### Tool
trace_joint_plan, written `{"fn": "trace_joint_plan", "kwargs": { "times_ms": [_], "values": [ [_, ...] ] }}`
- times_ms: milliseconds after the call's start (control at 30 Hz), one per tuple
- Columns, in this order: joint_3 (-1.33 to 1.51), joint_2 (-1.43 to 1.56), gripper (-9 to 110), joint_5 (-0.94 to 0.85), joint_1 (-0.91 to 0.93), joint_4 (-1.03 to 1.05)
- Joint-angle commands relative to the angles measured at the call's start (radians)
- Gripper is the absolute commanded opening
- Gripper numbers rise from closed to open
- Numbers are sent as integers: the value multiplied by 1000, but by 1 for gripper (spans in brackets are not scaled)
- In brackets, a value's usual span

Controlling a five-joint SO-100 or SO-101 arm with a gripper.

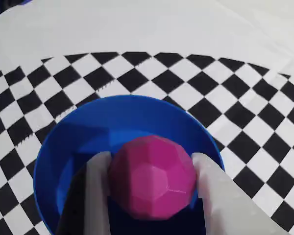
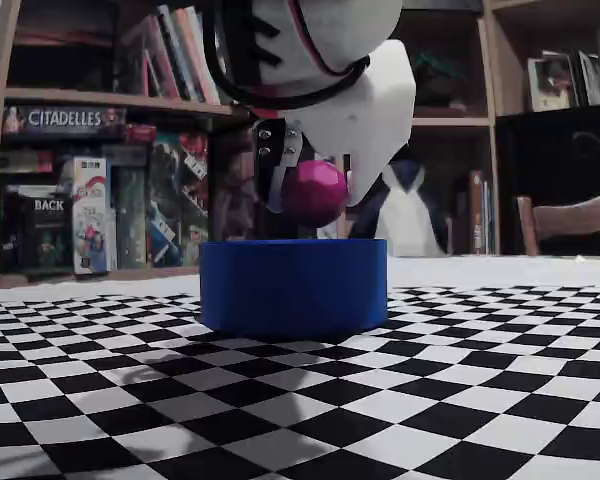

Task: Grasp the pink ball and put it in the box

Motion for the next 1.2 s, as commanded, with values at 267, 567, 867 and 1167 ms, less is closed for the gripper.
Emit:
{"fn": "trace_joint_plan", "kwargs": {
  "times_ms": [267,567,867,1167],
  "values": [
    [-63,-6,0,-6,2,3],
    [-63,-8,0,-6,3,5],
    [-64,-8,0,-6,3,5],
    [-64,-8,5,2,0,5]
  ]
}}
